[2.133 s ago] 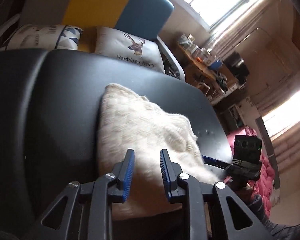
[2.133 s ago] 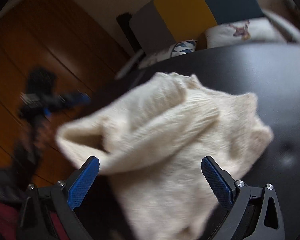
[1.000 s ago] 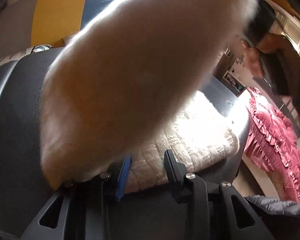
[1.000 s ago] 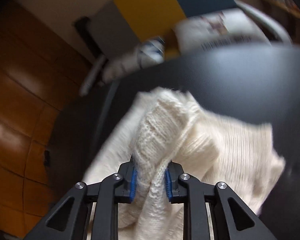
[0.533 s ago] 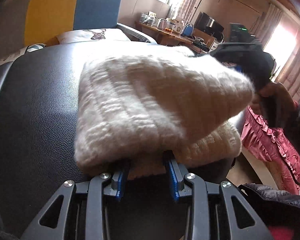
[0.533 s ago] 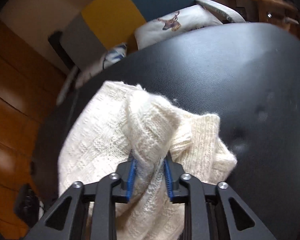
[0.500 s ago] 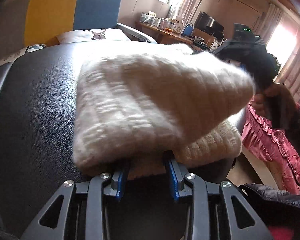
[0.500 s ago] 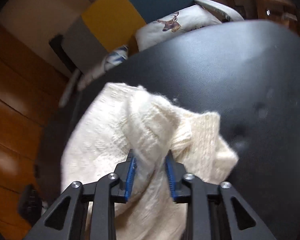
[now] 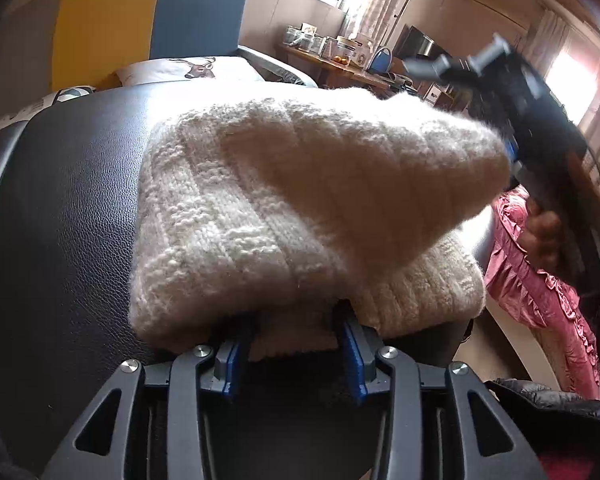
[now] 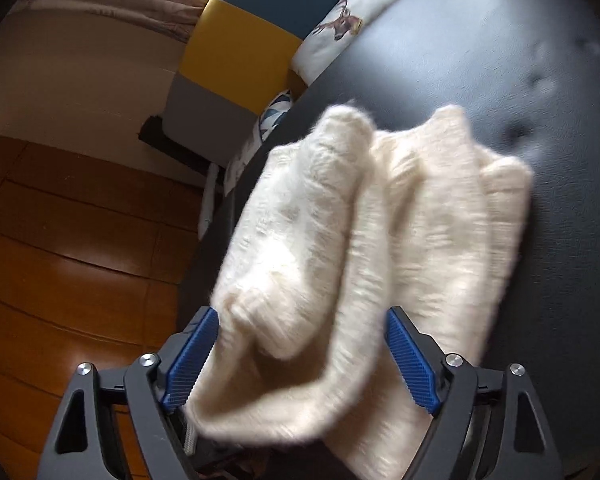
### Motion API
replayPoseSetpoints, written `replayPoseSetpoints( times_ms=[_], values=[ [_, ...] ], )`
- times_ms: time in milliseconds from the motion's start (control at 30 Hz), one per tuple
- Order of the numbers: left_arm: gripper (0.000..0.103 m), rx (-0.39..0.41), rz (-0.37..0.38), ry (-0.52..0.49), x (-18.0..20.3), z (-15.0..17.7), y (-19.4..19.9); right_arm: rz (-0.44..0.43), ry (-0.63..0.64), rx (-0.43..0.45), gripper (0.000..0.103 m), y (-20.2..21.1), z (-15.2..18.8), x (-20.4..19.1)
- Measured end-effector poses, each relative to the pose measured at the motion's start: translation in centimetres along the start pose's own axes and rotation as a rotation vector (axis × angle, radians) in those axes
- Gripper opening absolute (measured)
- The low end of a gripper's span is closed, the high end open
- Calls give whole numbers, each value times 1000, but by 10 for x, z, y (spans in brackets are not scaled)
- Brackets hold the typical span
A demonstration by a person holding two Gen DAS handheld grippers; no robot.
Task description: Fold clothes
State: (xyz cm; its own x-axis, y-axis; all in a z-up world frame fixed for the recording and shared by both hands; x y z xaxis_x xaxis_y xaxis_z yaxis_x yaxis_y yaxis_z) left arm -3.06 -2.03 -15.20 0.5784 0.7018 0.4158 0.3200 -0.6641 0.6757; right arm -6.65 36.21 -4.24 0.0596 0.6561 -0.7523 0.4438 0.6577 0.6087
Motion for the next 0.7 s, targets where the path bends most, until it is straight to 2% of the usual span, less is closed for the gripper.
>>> replayPoseSetpoints(
  times_ms=[33,67,133,200,233,267,333,467,567,700],
  values=[
    [41,1,2,2,0,1,0,15,25,10,90,-4,-4,-9],
    [41,2,5,4,0,0,0,41,57,16,102,-10,-9,-17],
    [41,4,11,7,0,0,0,79,89,9,103,-28,-18,-25],
    [41,10,18,13,0,2,1,184,69,-42,103,-48,-17,-17],
    [41,14,22,16,0,4,1,208,57,-47,103,-55,-15,-13],
    [41,17,27,20,0,5,1,211,50,-36,103,-58,-13,-11],
    [41,22,37,25,0,7,2,164,38,18,103,-53,-8,-8],
    [42,22,54,34,0,6,1,79,-7,72,103,-49,-2,1],
    [42,27,63,48,-2,5,-1,61,-33,95,103,-49,-1,1],
    [42,28,66,52,-2,5,-3,119,-2,75,103,-56,1,-9]
  ],
)
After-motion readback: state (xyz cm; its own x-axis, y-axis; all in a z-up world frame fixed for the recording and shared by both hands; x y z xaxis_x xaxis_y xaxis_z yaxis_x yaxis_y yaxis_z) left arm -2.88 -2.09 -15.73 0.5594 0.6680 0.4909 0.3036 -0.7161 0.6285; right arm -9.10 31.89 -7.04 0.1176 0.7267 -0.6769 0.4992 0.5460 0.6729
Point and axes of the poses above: each gripper's, at about its wrist camera, not at the fingertips, and y roughly against the way its jaws point, x to its right, z to its underside, the point moved 1 cm from there along -y, roughly the way its jaws point, and after that the axes turned 8 degrees about z, right-handed, at the moved point
